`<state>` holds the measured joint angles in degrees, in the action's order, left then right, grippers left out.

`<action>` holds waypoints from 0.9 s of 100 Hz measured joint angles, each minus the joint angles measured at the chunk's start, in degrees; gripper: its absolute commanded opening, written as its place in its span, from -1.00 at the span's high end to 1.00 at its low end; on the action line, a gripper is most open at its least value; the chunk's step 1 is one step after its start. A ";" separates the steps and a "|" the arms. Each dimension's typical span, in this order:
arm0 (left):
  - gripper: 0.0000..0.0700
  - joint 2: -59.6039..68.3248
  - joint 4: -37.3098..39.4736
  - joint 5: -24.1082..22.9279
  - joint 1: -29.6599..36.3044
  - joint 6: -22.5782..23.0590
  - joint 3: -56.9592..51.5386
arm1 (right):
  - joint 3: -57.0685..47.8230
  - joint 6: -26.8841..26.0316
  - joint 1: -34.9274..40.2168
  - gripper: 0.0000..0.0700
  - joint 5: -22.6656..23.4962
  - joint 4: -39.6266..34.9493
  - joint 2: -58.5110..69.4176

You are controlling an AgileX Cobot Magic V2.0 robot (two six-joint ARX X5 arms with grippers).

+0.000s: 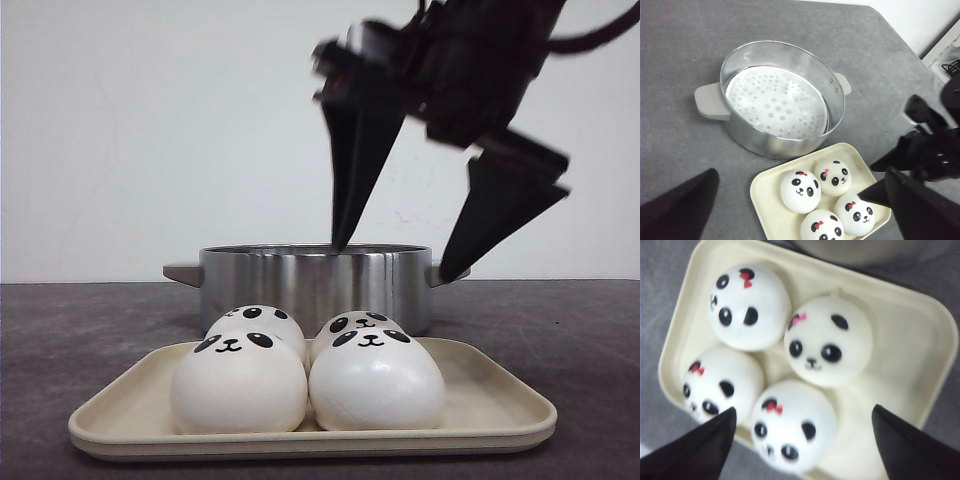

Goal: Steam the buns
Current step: 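Lower the open right gripper onto the panda bun farthest from the robot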

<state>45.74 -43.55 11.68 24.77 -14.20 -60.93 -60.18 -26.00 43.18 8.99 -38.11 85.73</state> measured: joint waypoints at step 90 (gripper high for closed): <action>-0.94 0.00 -3.21 -0.02 0.76 1.62 0.00 | -0.74 0.02 -3.50 -0.38 -5.64 11.87 11.63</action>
<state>45.74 -46.76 11.66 25.54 -12.58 -60.93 -60.93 -25.98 39.68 3.36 -26.24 97.36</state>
